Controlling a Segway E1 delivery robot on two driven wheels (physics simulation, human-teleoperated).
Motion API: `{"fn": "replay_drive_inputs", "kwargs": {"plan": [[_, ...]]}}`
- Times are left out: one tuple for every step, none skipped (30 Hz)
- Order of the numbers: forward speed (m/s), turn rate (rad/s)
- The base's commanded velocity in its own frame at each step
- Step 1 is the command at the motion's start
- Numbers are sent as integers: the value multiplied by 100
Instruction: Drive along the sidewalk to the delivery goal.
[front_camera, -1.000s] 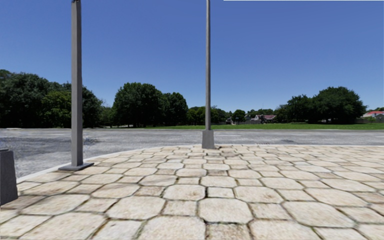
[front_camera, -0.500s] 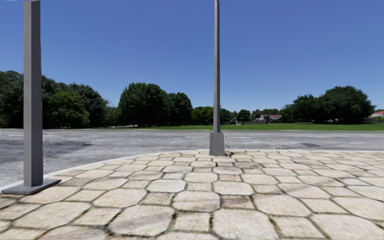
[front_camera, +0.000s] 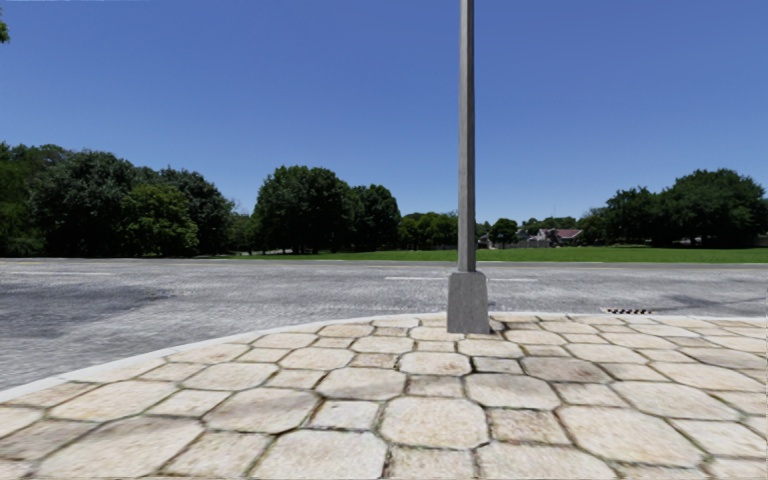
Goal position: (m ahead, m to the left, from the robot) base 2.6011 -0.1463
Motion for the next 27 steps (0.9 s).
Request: {"fn": "replay_drive_inputs", "kwargs": {"plan": [[162,7],[157,0],[147,0],[141,0],[139,0],[139,0],[139,0],[139,0],[139,0],[139,0],[139,0],[139,0],[139,0],[139,0],[139,0],[139,0],[139,0],[139,0],[139,0],[139,0],[139,0],[139,0],[139,0],[139,0],[139,-8],[139,-15],[139,-17]]}}
